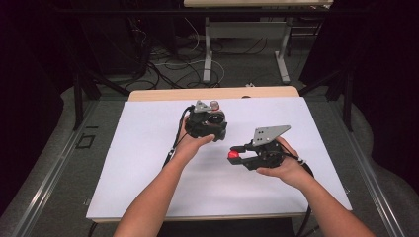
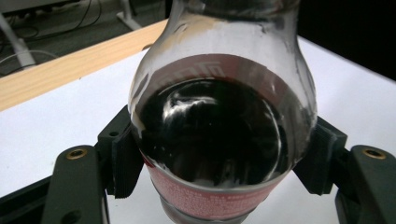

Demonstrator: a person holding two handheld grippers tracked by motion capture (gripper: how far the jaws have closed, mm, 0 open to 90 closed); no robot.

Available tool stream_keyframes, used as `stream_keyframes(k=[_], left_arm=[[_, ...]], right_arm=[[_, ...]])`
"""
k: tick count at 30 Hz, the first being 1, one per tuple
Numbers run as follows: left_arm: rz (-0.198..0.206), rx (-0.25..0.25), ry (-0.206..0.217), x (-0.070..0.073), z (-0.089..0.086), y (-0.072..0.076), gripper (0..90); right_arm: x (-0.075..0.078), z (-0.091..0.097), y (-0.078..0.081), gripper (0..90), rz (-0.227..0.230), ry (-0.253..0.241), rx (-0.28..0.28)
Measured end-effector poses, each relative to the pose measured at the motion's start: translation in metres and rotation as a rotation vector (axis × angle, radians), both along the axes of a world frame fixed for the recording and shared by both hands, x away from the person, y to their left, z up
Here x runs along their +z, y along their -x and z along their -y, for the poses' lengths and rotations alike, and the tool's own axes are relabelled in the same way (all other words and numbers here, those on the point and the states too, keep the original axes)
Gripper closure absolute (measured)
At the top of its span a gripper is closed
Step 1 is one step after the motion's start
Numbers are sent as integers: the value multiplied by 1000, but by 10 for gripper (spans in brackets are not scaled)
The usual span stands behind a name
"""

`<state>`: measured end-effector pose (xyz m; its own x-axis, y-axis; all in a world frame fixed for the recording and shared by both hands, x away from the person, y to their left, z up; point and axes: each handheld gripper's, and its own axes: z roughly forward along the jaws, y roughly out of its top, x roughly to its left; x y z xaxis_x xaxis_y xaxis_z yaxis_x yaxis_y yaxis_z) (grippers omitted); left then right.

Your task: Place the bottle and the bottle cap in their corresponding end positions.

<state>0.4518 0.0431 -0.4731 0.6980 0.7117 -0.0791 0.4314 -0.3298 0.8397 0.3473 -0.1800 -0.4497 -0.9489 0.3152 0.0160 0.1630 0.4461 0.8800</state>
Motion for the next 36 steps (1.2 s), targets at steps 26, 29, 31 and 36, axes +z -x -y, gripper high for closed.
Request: stream_keyframes(k=[26,29,31,36], left_arm=[[-7,28,-16,-49,11,-21,293],[-16,23,-22,-49,12,-21,285],[-11,21,-31,-49,12,-21,280],[-56,30,3,-51,11,-21,244]], right_arm=[[-45,-5,1,613,-15,-13,-89],[-49,-9,1,613,-19,-8,-97],[-52,-10,-1,613,-26,2,-98],[-66,-17,-6,613,-37,9,-119]])
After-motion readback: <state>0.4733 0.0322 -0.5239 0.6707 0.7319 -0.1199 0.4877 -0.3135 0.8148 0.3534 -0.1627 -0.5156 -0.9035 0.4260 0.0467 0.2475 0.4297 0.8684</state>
